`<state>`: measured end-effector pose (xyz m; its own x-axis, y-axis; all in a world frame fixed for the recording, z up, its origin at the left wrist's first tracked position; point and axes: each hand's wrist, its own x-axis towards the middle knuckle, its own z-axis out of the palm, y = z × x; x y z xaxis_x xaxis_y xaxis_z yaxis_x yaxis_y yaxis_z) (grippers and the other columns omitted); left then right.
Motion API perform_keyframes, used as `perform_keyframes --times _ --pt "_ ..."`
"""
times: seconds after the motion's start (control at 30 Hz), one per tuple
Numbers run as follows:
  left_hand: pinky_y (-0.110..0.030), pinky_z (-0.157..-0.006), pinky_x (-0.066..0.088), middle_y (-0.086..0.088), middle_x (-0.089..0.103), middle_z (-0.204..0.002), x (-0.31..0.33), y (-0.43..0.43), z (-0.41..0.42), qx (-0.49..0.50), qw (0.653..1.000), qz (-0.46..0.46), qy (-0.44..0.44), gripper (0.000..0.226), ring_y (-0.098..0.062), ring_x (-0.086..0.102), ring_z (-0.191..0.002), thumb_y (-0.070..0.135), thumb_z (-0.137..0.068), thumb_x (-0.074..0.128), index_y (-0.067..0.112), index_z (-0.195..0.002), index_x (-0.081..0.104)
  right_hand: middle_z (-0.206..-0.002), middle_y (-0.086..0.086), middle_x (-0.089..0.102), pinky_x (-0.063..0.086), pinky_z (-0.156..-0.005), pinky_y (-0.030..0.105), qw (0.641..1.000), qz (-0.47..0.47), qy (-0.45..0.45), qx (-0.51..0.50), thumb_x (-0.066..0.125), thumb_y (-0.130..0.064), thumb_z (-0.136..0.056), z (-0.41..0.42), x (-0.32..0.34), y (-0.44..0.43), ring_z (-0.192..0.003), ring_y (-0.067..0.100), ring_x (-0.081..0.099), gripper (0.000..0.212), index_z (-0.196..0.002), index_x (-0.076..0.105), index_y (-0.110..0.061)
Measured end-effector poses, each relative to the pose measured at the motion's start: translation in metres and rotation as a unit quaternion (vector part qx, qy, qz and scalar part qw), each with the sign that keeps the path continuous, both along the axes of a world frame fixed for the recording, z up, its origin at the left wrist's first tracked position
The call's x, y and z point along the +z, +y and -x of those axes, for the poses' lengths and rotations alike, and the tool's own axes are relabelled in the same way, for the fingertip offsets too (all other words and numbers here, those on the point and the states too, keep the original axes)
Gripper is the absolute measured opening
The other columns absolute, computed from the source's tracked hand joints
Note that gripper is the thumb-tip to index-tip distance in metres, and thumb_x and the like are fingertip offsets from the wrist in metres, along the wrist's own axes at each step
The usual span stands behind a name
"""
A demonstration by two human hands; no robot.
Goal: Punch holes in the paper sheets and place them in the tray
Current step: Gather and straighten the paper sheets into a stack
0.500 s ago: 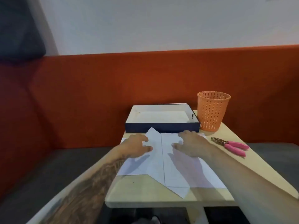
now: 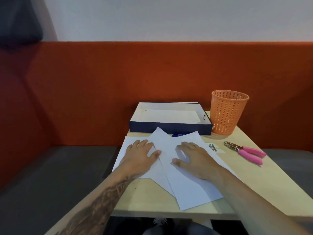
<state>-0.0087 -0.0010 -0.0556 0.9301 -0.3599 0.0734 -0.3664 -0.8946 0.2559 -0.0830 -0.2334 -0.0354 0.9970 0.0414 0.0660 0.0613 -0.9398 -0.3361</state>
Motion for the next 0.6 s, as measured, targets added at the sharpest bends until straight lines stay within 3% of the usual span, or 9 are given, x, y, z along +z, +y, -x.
perform_keyframes --times 0.07,0.17,0.23,0.4,0.5,0.6 --pt "-0.049 -0.125 0.014 0.005 0.023 -0.168 0.000 0.000 0.002 0.002 1.000 -0.006 -0.003 0.074 -0.023 0.014 -0.155 0.072 -0.095 0.025 0.032 -0.156 0.032 -0.167 0.003 0.032 0.022 -0.121 0.041 0.997 0.003 -0.034 -0.072 0.047 -0.068 -0.095 -0.009 -0.005 -0.009 -0.154 0.025 0.025 0.077 -0.157 0.038 -0.022" --pt "-0.049 -0.125 0.013 0.007 0.022 -0.168 0.002 0.000 0.003 0.005 1.000 0.001 0.005 0.073 -0.022 0.012 -0.156 0.071 -0.095 0.029 0.032 -0.157 0.031 -0.151 0.008 0.050 0.034 -0.111 0.045 0.980 0.065 -0.023 -0.189 0.038 -0.074 -0.091 -0.019 -0.011 -0.024 -0.140 0.030 0.040 0.080 -0.147 0.044 -0.018" --pt "-0.048 -0.125 0.013 0.008 0.021 -0.168 0.003 0.000 0.004 0.007 1.000 0.003 0.008 0.073 -0.021 0.012 -0.156 0.071 -0.095 0.030 0.032 -0.157 0.030 -0.144 0.005 0.055 0.037 -0.107 0.045 0.979 0.067 -0.031 -0.188 0.038 -0.076 -0.090 -0.023 -0.014 -0.028 -0.134 0.030 0.045 0.079 -0.144 0.047 -0.019" --pt "-0.044 -0.124 0.010 0.009 0.020 -0.169 0.002 -0.001 0.003 0.008 1.000 0.017 0.010 0.073 -0.019 0.010 -0.156 0.071 -0.096 0.030 0.033 -0.157 0.029 -0.148 0.001 0.056 0.040 -0.107 0.043 0.984 -0.015 -0.062 -0.166 0.063 -0.068 -0.083 -0.032 -0.004 -0.029 -0.135 0.029 0.047 0.083 -0.149 0.045 -0.022" --pt "-0.042 -0.124 0.012 0.011 0.023 -0.167 0.004 0.000 0.005 0.013 0.999 0.040 0.009 0.070 -0.017 0.012 -0.155 0.068 -0.096 0.036 0.033 -0.157 0.030 -0.132 0.000 0.064 0.049 -0.098 0.041 0.976 -0.133 -0.085 -0.146 0.075 -0.043 -0.083 -0.037 -0.005 -0.028 -0.121 0.025 0.056 0.065 -0.141 0.053 -0.023" --pt "-0.036 -0.115 0.032 0.019 0.045 -0.152 0.007 0.001 0.011 0.008 0.992 0.128 -0.004 0.054 -0.009 0.036 -0.141 0.055 -0.096 0.053 0.040 -0.148 0.042 -0.122 -0.004 0.067 0.048 -0.087 0.030 0.940 -0.287 -0.128 -0.134 0.067 -0.007 -0.088 -0.041 -0.003 -0.031 -0.110 0.021 0.063 0.046 -0.133 0.062 -0.019"
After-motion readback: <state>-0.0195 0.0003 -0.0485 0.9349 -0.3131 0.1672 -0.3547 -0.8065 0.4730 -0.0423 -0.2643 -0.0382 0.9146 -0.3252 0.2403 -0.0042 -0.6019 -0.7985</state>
